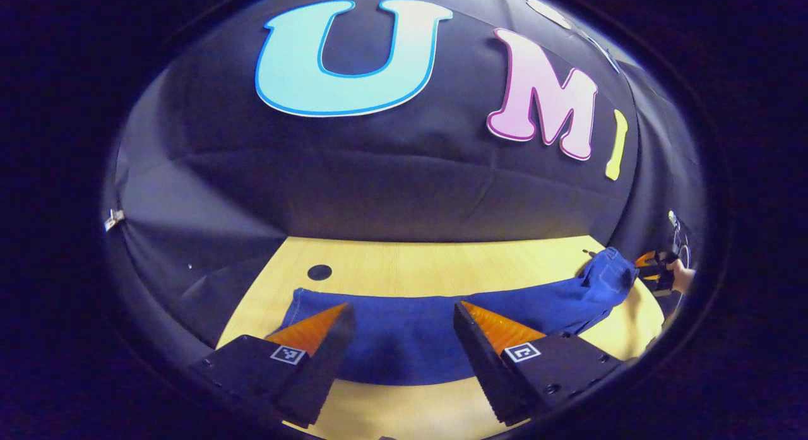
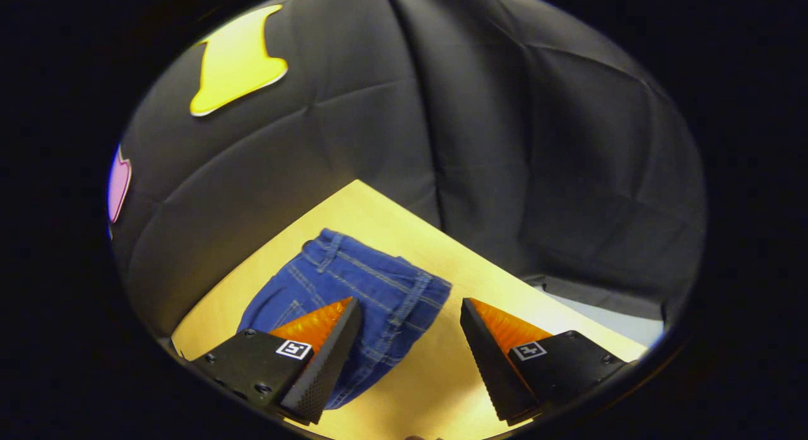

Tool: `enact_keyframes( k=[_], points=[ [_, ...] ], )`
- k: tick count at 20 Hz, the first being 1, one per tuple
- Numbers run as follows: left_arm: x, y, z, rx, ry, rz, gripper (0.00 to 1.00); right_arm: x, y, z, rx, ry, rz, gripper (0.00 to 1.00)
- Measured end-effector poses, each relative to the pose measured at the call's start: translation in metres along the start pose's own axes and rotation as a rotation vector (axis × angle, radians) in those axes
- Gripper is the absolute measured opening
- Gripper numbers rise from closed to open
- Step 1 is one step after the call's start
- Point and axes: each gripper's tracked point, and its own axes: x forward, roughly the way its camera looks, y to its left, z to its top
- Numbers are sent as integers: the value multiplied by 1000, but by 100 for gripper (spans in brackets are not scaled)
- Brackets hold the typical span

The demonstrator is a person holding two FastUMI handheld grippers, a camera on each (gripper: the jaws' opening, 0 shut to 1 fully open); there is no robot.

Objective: Grasp the waist and the cuffs of the jeans and fold them to make the two legs overlap; first hold the waist and fold one-third of the jeans toward the cuffs, then hold the cuffs and fold the remaining one-third in the same direction to finish folding.

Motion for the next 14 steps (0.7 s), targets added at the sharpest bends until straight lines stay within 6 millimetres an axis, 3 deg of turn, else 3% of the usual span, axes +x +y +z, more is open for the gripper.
enact_keyframes(
  k=[4, 6, 7, 8, 10, 14],
  points=[
    [0, -14, -10, -112, 2, -27, 98, 22, 2, -2, 111, 28, 36, 98],
    [1, -15, -14, -122, 21, -30, 96, 27, 8, -14, 124, 63, 64, 99],
    [1, -17, -17, -114, 28, -25, 96, 34, 12, -5, 127, 13, 66, 91],
    [0, -17, -17, -103, 32, -21, 96, 39, 17, -4, 130, 15, 78, 99],
    [0, -20, -15, -104, 28, -30, 96, 37, 17, -11, 129, 25, 78, 94],
    [2, -31, -27, -150, 43, -40, 97, 44, 21, -18, 119, 38, 82, 32]
  ],
)
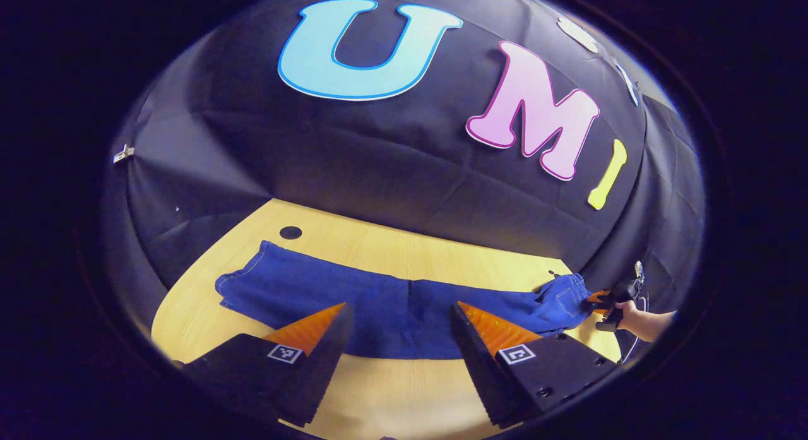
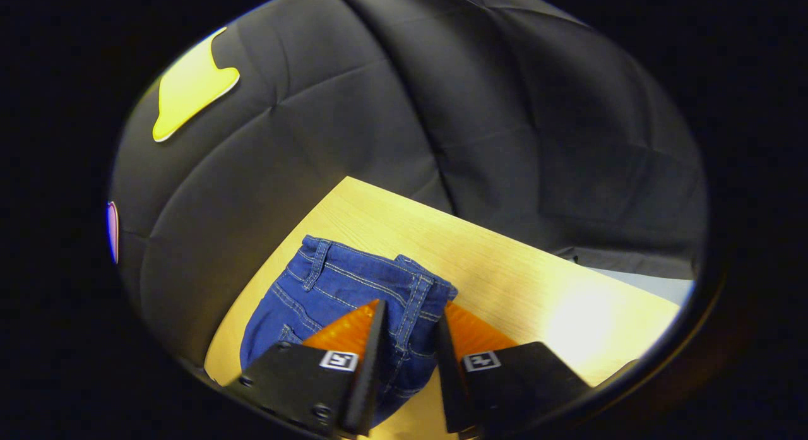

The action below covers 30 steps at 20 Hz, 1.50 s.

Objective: Grasp the waist and the cuffs of the jeans and fold them to make the two legs overlap; first hold the waist and fold one-third of the jeans toward the cuffs, then hold the cuffs and fold the remaining one-third in the same direction to finish folding.

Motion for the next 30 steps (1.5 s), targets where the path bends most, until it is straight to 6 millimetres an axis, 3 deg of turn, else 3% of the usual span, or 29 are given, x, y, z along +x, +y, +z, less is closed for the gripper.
enact_keyframes(
  k=[1, 2, 3, 7, 10, 12, 14, 18, 22, 24, 27, 30],
  points=[
    [1, 0, -5, -1, 7, 0, 96, 2, 6, 1, -13, -15, 10, 18],
    [3, 0, -9, -2, 15, 1, 97, 4, 6, 2, -19, -29, 15, 22],
    [4, -1, -13, 0, 24, 1, 96, 2, 7, 4, -22, -35, 18, 12],
    [7, -2, -20, 1, 42, -4, 97, -10, 18, 16, -42, -68, 46, 12],
    [7, -2, -18, -10, 31, -3, 97, -40, 46, 35, -142, -143, 91, 12],
    [5, -2, -17, -16, 18, 2, 97, -63, 77, 45, -213, -192, 151, 12],
    [1, -1, -17, -15, 12, 8, 97, -100, 102, 47, -273, -238, 222, 12],
    [-9, 4, -27, -10, 31, 10, 97, -189, 127, 48, -381, -311, 368, 12],
    [-21, 16, -31, 9, 17, 37, 97, -270, 144, 23, -540, -369, 501, 12],
    [-25, 21, -31, -9, 0, 58, 97, -287, 143, -2, -570, -347, 577, 11],
    [-28, 26, -39, -50, -1, 57, 97, -298, 138, -12, -660, -325, 653, 11],
    [-33, 38, -41, -48, 1, 84, 97, -336, 137, -51, -717, -255, 747, 11]
  ],
)
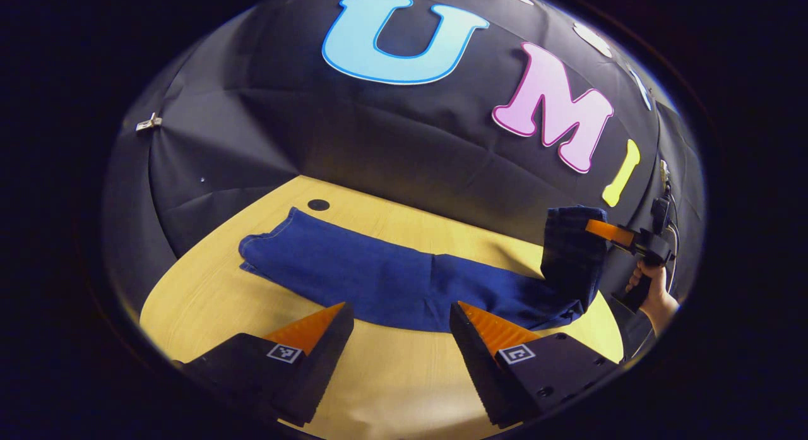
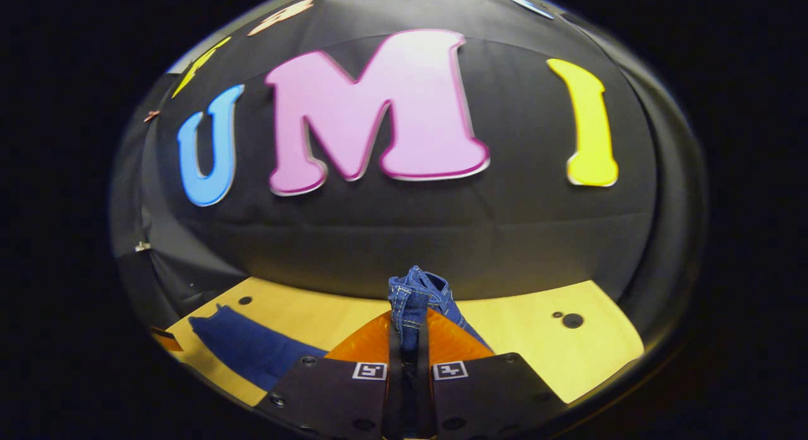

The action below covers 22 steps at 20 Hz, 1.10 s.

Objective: Grasp the waist and the cuffs of the jeans and fold them to make the two legs overlap; first hold the waist and fold one-third of the jeans toward the cuffs, then hold the cuffs and fold the remaining one-third in the same direction to finish folding.

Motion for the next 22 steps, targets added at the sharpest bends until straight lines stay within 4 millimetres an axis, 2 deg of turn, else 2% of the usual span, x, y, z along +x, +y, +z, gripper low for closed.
enact_keyframes(
  k=[2, 4, 6, 7, 8, 9, 11, 12, 14, 17, 19, 20, 21, 22],
  points=[
    [-4, 8, 2, -9, -10, 21, 97, -4, 23, -5, -14, 15, 82, 12],
    [-6, 18, 0, -39, -17, 42, 97, -10, 42, -22, -43, 29, 130, 11],
    [-4, 25, -2, -78, -34, 62, 97, 0, 51, -39, -67, 50, 154, 11],
    [-2, 30, -4, -99, -41, 71, 97, 4, 59, -50, -76, 64, 163, 11],
    [1, 35, -5, -117, -49, 83, 93, 5, 62, -58, -85, 78, 172, 11],
    [4, 39, -8, -135, -56, 92, 97, 2, 67, -72, -92, 94, 183, 11],
    [13, 47, -7, -153, -75, 104, 97, -3, 78, -97, -112, 132, 217, 12],
    [17, 52, -5, -152, -91, 115, 97, -7, 91, -111, -99, 158, 261, 6],
    [29, 69, 1, -145, -119, 153, 97, -18, 109, -144, -77, 221, 314, 19],
    [43, 102, 17, -126, -161, 222, 97, -36, 123, -163, -99, 237, 339, 97],
    [54, 134, 28, -112, -187, 290, 97, -49, 122, -159, -102, 214, 329, 97],
    [61, 151, 33, -115, -194, 324, 97, -55, 120, -158, -88, 214, 324, 92],
    [66, 166, 36, -136, -198, 359, 92, -63, 118, -159, -71, 219, 321, 96],
    [76, 177, 37, -176, -189, 375, 96, -70, 112, -159, -62, 223, 309, 97]
  ],
)
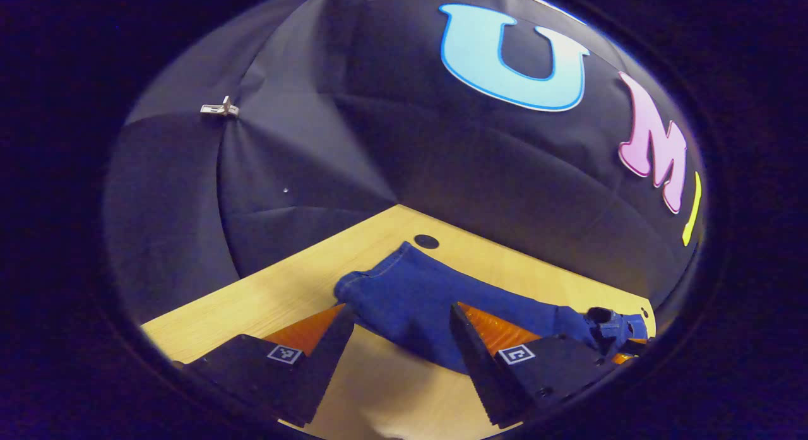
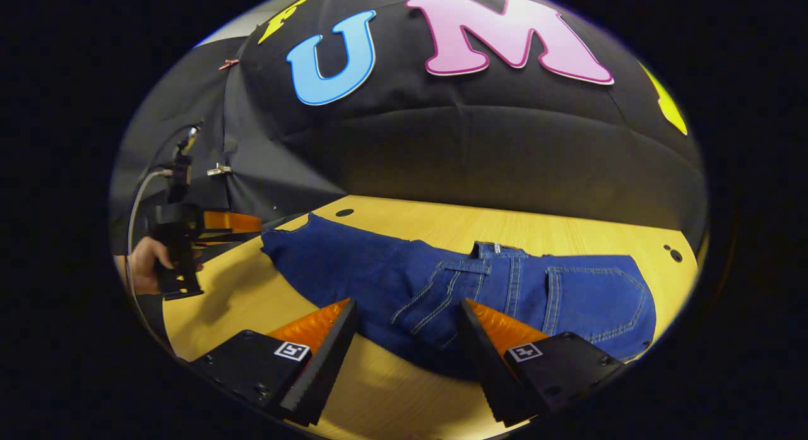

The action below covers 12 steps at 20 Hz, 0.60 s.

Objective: Grasp the waist and the cuffs of the jeans and fold them to make the two legs overlap; first hold the waist and fold one-third of the jeans toward the cuffs, then hold the cuffs and fold the remaining one-third in the same direction to finish folding.

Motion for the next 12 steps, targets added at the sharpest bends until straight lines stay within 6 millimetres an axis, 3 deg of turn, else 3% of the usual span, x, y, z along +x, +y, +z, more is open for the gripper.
enact_keyframes(
  k=[3, 7, 12],
  points=[
    [34, 13, -4, -83, 42, 36, 97, -23, -23, -13, 24, 27, -60, 98],
    [64, 37, -19, -2, 103, 177, 97, -55, -54, -29, 37, 87, -134, 98],
    [59, 29, -18, 34, 149, 147, 94, -74, -78, -44, 42, 121, -186, 98]
  ],
)
